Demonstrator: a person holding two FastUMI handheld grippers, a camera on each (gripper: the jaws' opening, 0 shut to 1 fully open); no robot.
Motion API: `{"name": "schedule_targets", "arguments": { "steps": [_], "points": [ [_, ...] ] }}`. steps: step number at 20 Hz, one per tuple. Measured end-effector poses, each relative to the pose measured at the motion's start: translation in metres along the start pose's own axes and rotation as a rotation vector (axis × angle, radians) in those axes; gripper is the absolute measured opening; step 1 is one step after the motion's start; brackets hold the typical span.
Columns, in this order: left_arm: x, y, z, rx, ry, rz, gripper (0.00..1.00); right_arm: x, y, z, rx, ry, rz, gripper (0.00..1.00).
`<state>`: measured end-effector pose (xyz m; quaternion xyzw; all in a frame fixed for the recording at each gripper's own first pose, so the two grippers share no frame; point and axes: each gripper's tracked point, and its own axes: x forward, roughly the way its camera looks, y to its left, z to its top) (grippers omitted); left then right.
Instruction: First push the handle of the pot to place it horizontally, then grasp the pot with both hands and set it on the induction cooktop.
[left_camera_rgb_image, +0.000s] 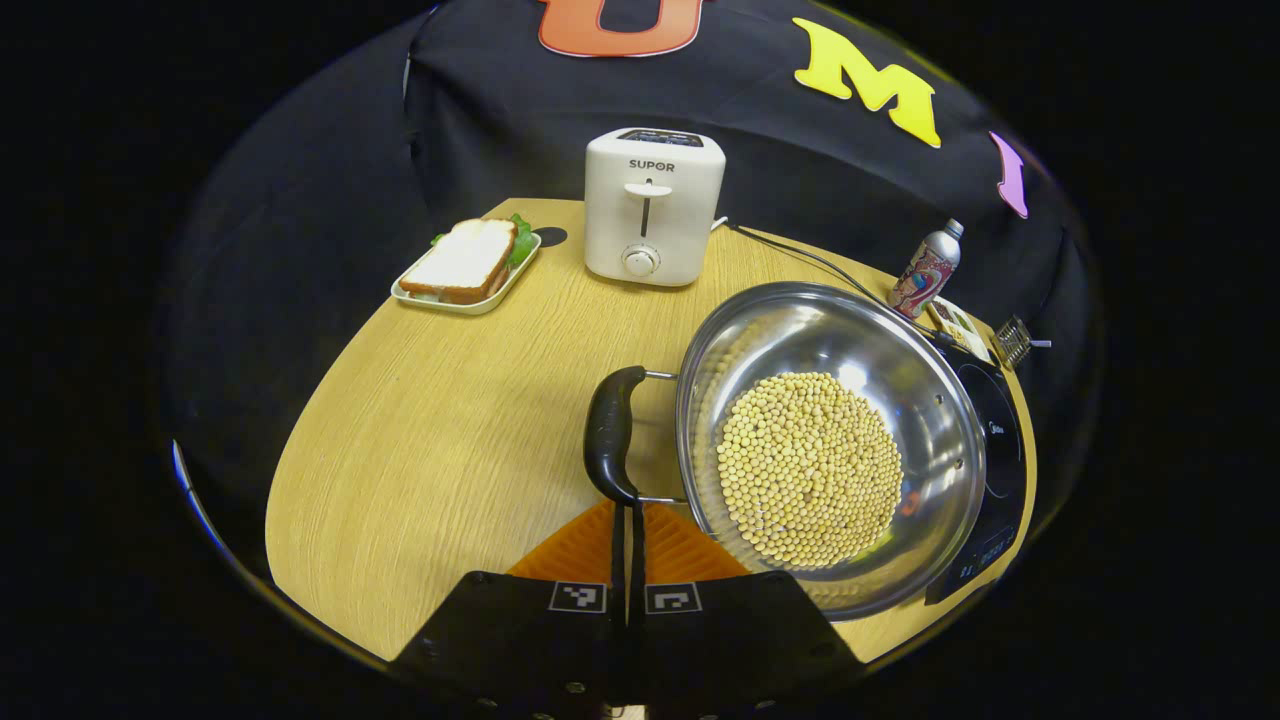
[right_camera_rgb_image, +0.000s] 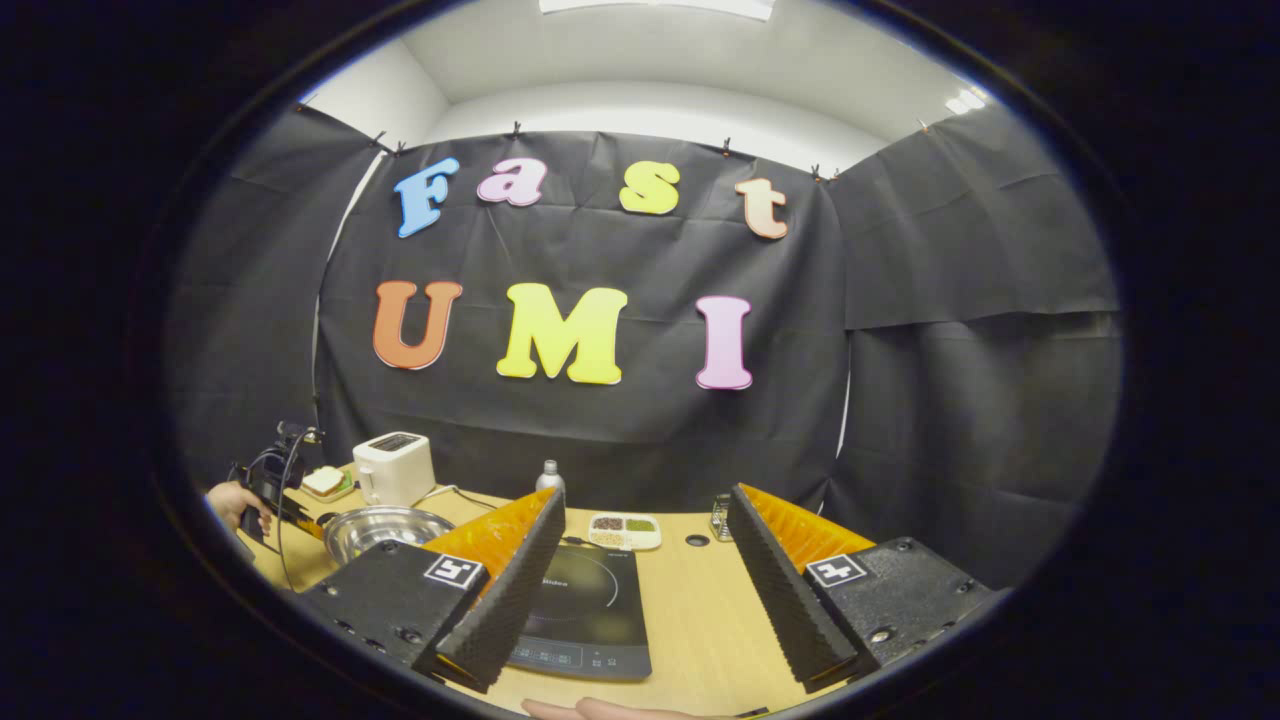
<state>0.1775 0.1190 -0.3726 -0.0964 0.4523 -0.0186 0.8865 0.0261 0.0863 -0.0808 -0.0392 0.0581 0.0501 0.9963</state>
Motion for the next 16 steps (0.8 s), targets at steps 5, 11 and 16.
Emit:
{"name": "schedule_targets", "arguments": {
  "steps": [5, 11, 16],
  "points": [
    [-0.008, 0.003, -0.002, -0.002, -0.001, 0.018, 0.10, 0.017, 0.021, -0.002, 0.023, -0.016, 0.020, 1.00],
    [-0.050, 0.001, 0.010, 0.008, -0.097, 0.028, 0.80, 0.052, 0.053, -0.026, 0.085, 0.057, 0.062, 0.99],
    [-0.073, -0.016, 0.026, 0.023, -0.201, -0.028, 0.98, 0.082, 0.087, -0.054, 0.088, 0.149, 0.084, 1.00]
  ]
}}
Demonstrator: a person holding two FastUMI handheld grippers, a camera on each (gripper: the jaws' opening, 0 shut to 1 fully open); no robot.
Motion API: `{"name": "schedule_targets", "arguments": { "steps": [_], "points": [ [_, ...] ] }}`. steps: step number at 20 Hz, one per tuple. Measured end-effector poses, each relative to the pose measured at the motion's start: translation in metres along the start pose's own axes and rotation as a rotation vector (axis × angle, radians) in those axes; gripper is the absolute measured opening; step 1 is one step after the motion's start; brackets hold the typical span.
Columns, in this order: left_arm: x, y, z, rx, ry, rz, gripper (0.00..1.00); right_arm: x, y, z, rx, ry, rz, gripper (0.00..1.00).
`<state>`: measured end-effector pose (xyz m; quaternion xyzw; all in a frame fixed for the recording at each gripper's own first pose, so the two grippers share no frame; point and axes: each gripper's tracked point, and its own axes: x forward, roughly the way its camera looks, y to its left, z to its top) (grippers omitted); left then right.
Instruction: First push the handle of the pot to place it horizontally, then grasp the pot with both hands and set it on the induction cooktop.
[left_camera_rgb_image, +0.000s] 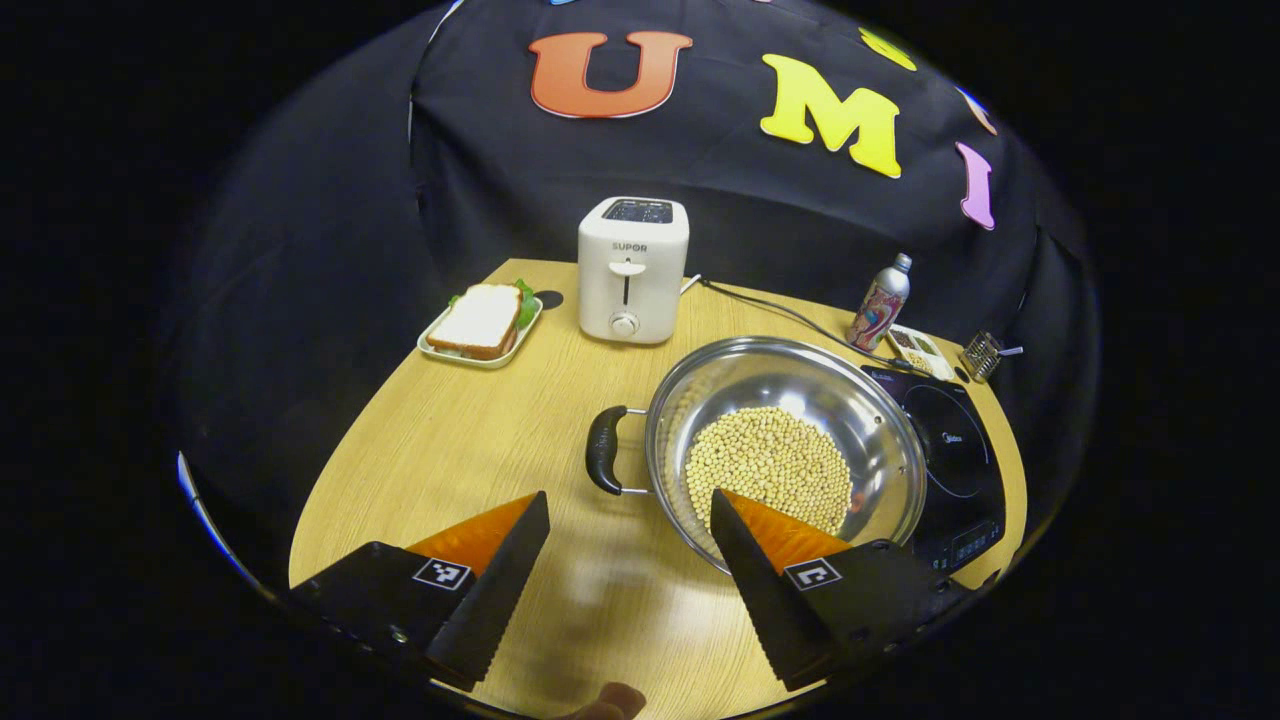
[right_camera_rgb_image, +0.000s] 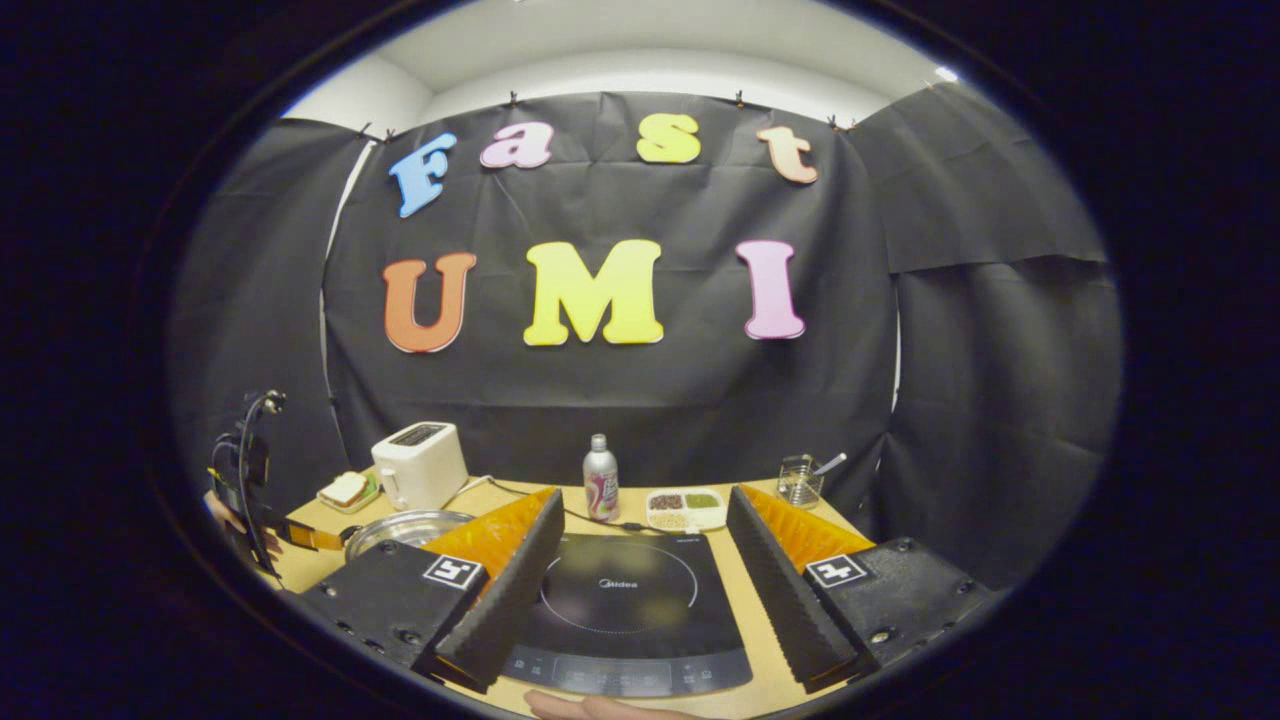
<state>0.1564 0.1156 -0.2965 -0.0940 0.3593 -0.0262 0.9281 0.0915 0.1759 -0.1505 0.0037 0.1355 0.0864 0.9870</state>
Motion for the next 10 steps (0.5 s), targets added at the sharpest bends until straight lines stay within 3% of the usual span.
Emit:
{"name": "schedule_targets", "arguments": {
  "steps": [4, 7, 10],
  "points": [
    [-0.017, -0.008, 0.029, -0.013, -0.115, -0.019, 0.96, 0.027, 0.023, -0.015, -0.008, 0.060, 0.016, 1.00],
    [-0.025, -0.007, 0.053, 0.002, -0.223, -0.025, 0.96, 0.046, 0.051, -0.024, 0.021, 0.102, 0.069, 1.00],
    [-0.022, -0.002, 0.065, 0.009, -0.290, -0.011, 0.96, 0.070, 0.065, -0.031, 0.001, 0.114, 0.053, 1.00]
  ]
}}
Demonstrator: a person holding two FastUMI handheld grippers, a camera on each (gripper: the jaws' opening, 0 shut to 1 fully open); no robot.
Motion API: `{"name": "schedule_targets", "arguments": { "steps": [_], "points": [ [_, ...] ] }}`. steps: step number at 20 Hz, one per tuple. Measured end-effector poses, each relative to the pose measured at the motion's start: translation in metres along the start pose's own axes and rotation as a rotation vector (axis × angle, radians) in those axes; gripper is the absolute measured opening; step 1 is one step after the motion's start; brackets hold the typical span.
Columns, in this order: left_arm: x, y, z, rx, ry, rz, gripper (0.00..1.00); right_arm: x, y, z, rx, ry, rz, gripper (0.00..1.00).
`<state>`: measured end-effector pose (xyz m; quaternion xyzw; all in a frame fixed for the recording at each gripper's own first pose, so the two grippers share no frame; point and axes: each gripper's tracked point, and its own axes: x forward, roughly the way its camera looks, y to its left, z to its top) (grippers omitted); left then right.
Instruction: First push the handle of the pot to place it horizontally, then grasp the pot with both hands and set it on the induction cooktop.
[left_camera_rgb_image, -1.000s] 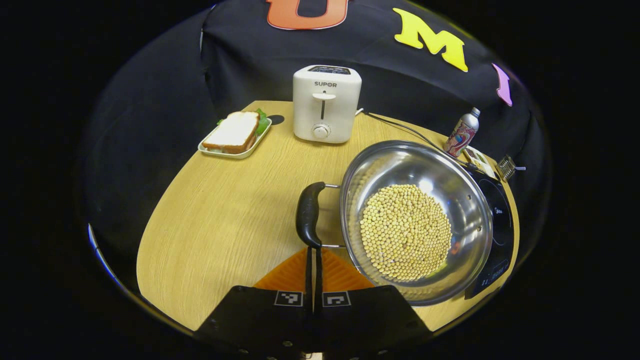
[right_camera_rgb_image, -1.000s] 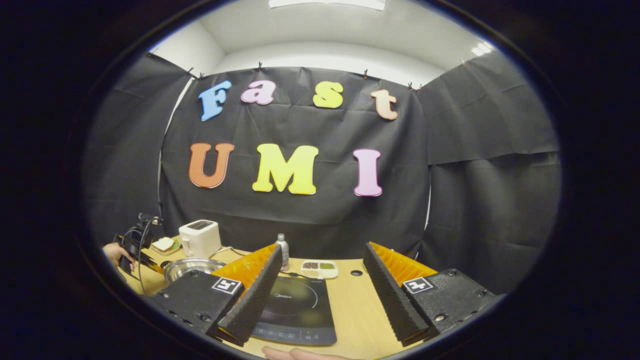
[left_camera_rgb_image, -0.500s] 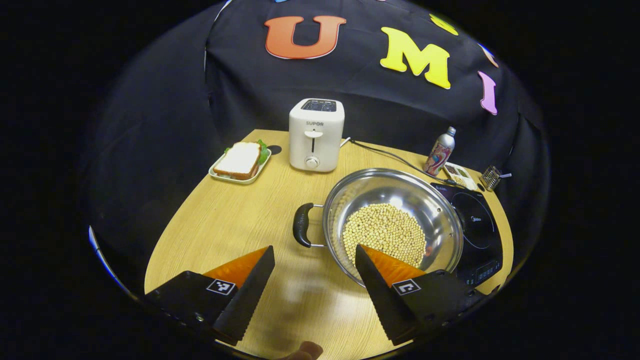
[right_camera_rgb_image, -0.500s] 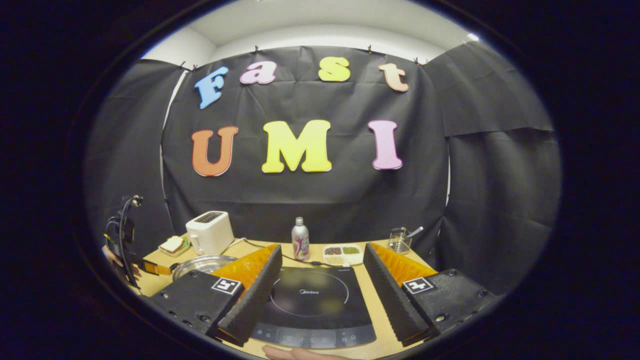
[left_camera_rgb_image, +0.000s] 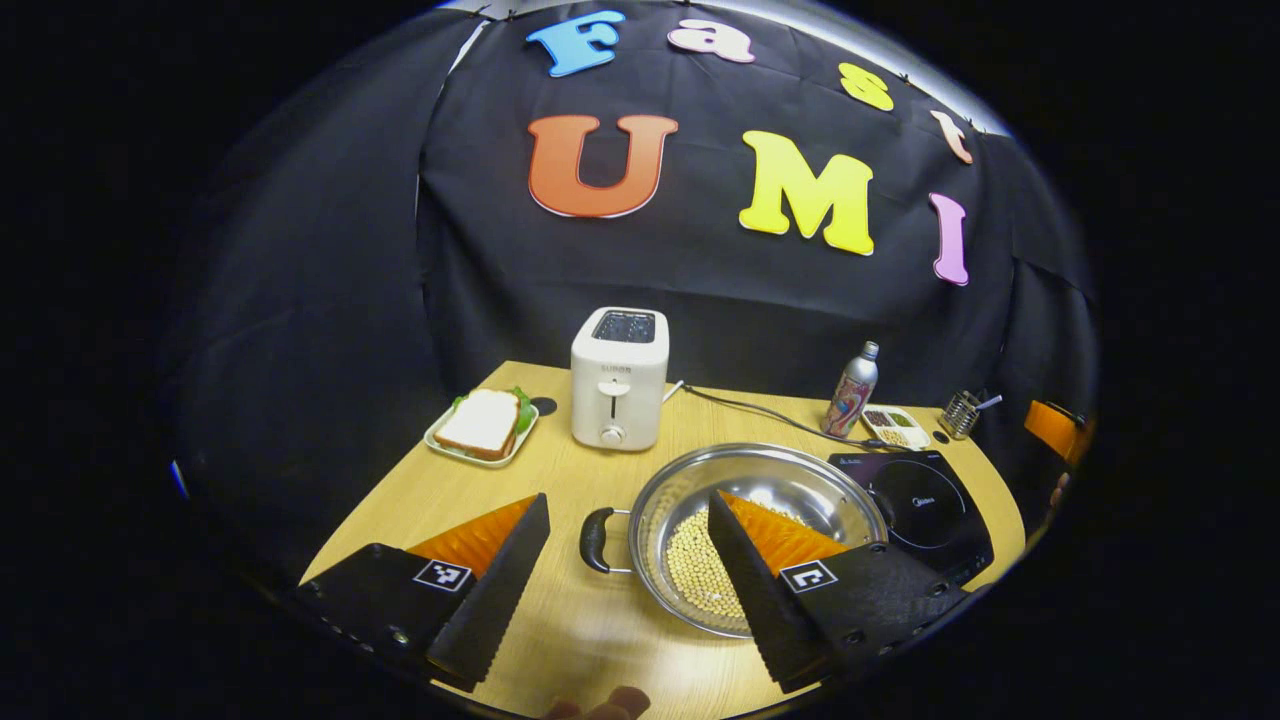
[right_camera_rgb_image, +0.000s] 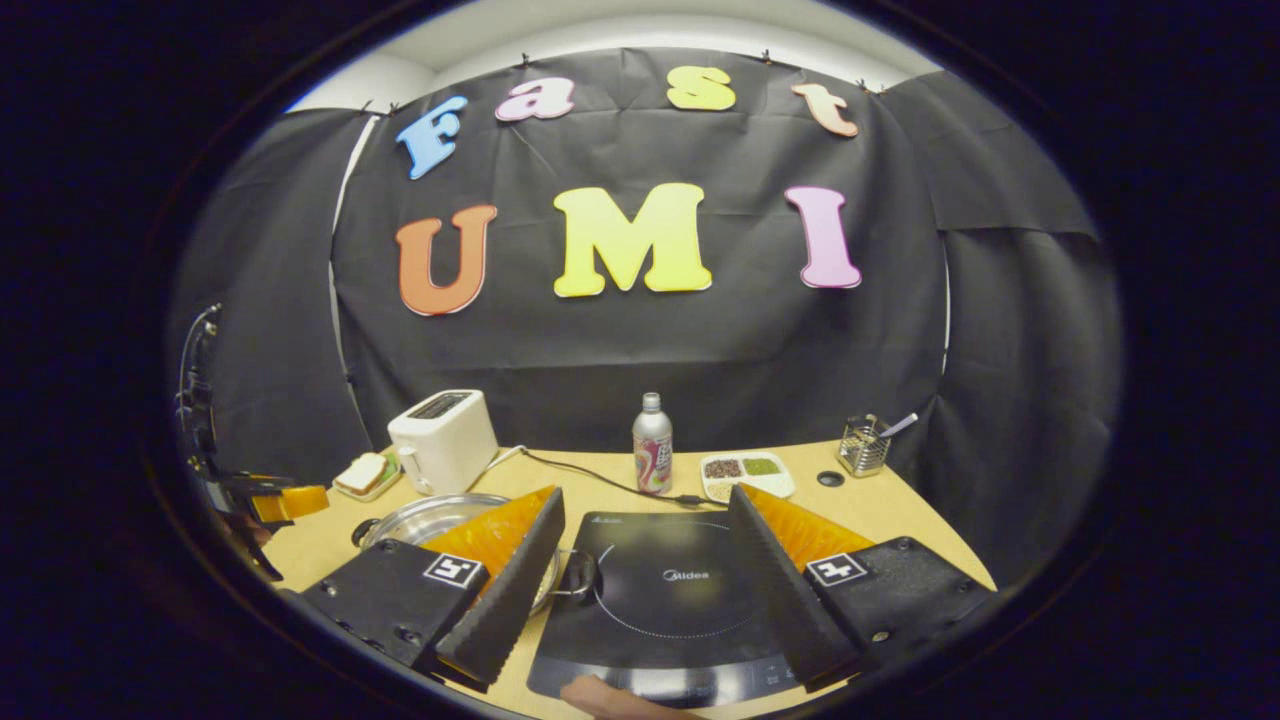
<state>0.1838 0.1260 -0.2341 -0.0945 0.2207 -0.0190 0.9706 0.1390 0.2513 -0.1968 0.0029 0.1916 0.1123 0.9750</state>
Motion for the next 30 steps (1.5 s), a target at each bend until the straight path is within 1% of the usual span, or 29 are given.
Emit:
{"name": "schedule_targets", "arguments": {
  "steps": [2, 5, 8, 10, 12, 15, 17, 18, 19, 21, 22, 23, 24, 25, 26, 27, 28, 29, 30],
  "points": [
    [0.010, -0.001, -0.004, -0.012, -0.001, -0.014, 0.96, 0.017, 0.014, -0.011, -0.012, 0.028, 0.006, 1.00],
    [0.036, 0.008, -0.025, -0.020, 0.064, -0.015, 0.96, 0.047, 0.031, -0.035, -0.020, 0.099, 0.019, 1.00],
    [0.063, 0.017, -0.048, 0.005, 0.131, 0.003, 0.96, 0.076, 0.045, -0.068, -0.040, 0.184, 0.031, 1.00],
    [0.076, 0.020, -0.059, 0.006, 0.165, 0.001, 0.96, 0.093, 0.051, -0.091, -0.050, 0.242, 0.044, 1.00],
    [0.089, 0.023, -0.071, 0.008, 0.187, 0.009, 0.96, 0.109, 0.054, -0.107, -0.026, 0.286, 0.046, 1.00],
    [0.105, 0.026, -0.084, 0.006, 0.221, 0.004, 0.96, 0.121, 0.060, -0.128, -0.003, 0.336, 0.068, 1.00],
    [0.111, 0.024, -0.093, 0.017, 0.241, -0.005, 0.94, 0.126, 0.061, -0.140, 0.002, 0.368, 0.070, 1.00],
    [0.113, 0.024, -0.098, 0.023, 0.261, -0.006, 0.94, 0.124, 0.067, -0.148, 0.006, 0.393, 0.085, 1.00],
    [0.114, 0.023, -0.105, 0.029, 0.287, -0.005, 0.94, 0.125, 0.068, -0.153, 0.008, 0.414, 0.095, 0.93],
    [0.117, 0.020, -0.113, 0.037, 0.326, -0.016, 0.87, 0.130, 0.065, -0.161, -0.006, 0.447, 0.085, 0.92],
    [0.116, 0.018, -0.113, 0.039, 0.335, -0.026, 0.84, 0.132, 0.065, -0.158, -0.012, 0.434, 0.084, 0.96],
    [0.117, 0.015, -0.115, 0.041, 0.344, -0.040, 0.81, 0.132, 0.071, -0.158, -0.012, 0.449, 0.108, 0.89],
    [0.115, 0.015, -0.114, 0.046, 0.352, -0.036, 0.72, 0.130, 0.072, -0.161, -0.015, 0.454, 0.106, 0.87],
    [0.118, 0.015, -0.115, 0.044, 0.357, -0.039, 0.69, 0.130, 0.072, -0.163, -0.028, 0.483, 0.106, 0.75],
    [0.118, 0.015, -0.115, 0.043, 0.368, -0.043, 0.69, 0.130, 0.072, -0.163, -0.050, 0.482, 0.103, 0.75],
    [0.119, 0.015, -0.114, 0.032, 0.369, -0.047, 0.69, 0.130, 0.070, -0.166, -0.065, 0.488, 0.101, 0.67],
    [0.118, 0.014, -0.114, 0.023, 0.374, -0.050, 0.66, 0.131, 0.070, -0.166, -0.064, 0.481, 0.096, 0.67],
    [0.118, 0.014, -0.115, 0.029, 0.372, -0.055, 0.56, 0.131, 0.071, -0.164, -0.083, 0.480, 0.103, 0.69],
    [0.118, 0.014, -0.116, 0.041, 0.380, -0.054, 0.64, 0.130, 0.069, -0.165, -0.100, 0.486, 0.108, 0.65]
  ]
}}
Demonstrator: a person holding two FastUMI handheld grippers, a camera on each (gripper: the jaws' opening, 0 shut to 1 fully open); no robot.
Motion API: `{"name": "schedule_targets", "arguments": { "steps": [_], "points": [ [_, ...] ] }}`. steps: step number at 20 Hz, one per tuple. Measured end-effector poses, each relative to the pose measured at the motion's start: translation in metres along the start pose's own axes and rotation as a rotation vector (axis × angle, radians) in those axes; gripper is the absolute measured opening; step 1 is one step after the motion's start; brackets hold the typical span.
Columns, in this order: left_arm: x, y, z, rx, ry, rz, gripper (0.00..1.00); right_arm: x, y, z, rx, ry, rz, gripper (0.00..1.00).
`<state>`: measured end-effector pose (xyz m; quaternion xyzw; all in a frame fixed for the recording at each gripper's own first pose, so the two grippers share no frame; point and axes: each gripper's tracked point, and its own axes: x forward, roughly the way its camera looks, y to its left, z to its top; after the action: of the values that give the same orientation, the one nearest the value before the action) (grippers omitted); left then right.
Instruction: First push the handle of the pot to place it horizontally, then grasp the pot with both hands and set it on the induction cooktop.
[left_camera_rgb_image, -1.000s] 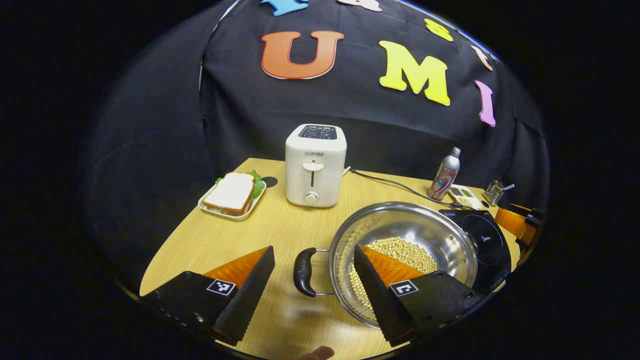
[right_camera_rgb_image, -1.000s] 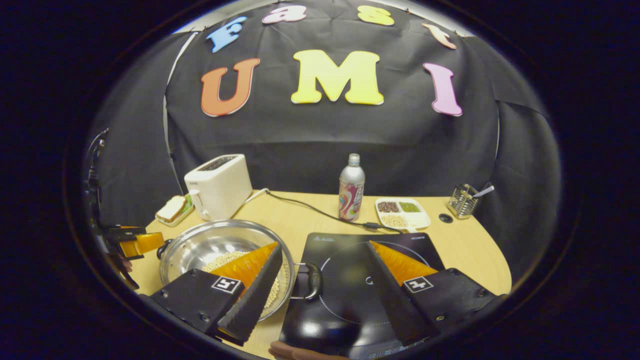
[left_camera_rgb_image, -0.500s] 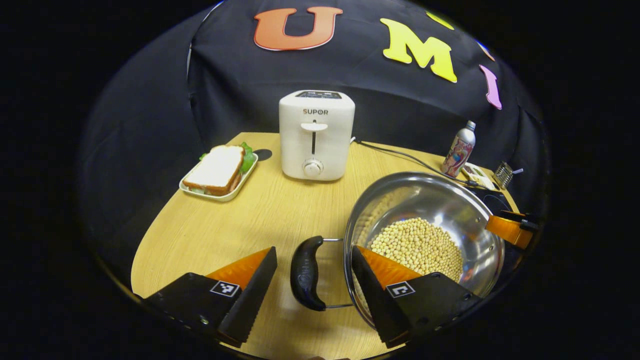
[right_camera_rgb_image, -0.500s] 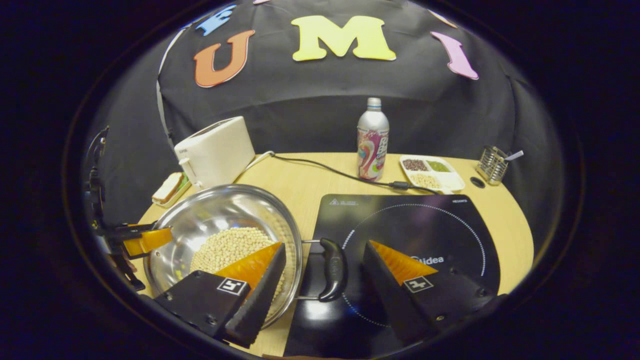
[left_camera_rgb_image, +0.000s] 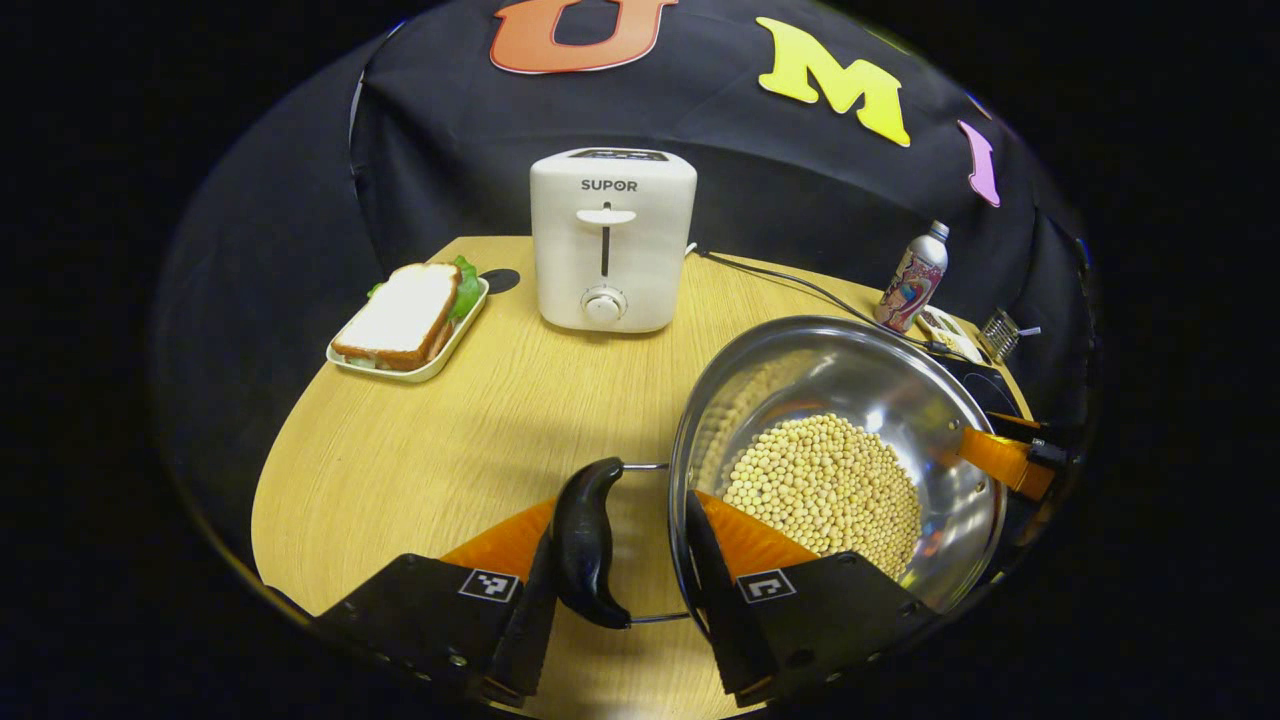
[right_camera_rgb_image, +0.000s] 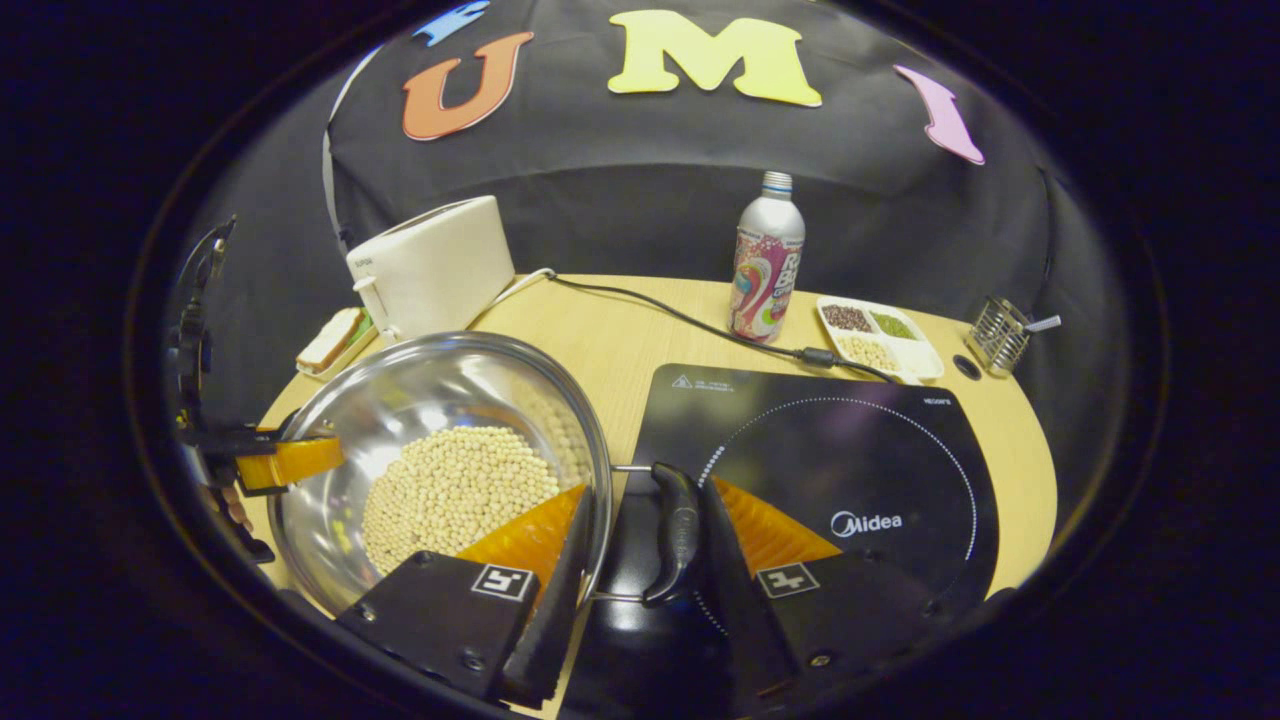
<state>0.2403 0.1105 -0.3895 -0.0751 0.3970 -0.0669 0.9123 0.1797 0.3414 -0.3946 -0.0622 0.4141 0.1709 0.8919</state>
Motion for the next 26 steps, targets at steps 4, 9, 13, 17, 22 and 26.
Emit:
{"name": "schedule_targets", "arguments": {
  "steps": [4, 9, 13, 17, 22, 26],
  "points": [
    [-0.004, 0.000, 0.002, 0.005, 0.018, 0.016, 0.62, -0.004, 0.003, -0.001, -0.021, 0.022, 0.010, 0.56],
    [-0.045, 0.006, 0.012, 0.040, -0.001, 0.052, 0.62, -0.037, 0.012, 0.006, -0.024, 0.015, 0.054, 0.55],
    [-0.082, 0.003, 0.026, 0.041, -0.039, 0.071, 0.62, -0.071, 0.015, 0.023, -0.025, -0.015, 0.085, 0.55],
    [-0.116, -0.011, 0.043, 0.043, -0.069, 0.069, 0.62, -0.109, 0.004, 0.042, -0.018, -0.040, 0.107, 0.55],
    [-0.148, -0.052, 0.064, 0.067, -0.098, 0.039, 0.62, -0.156, -0.035, 0.062, -0.012, -0.071, 0.112, 0.57],
    [-0.157, -0.096, 0.086, 0.093, -0.124, 0.018, 0.62, -0.181, -0.079, 0.074, -0.008, -0.099, 0.090, 0.54]
  ]
}}
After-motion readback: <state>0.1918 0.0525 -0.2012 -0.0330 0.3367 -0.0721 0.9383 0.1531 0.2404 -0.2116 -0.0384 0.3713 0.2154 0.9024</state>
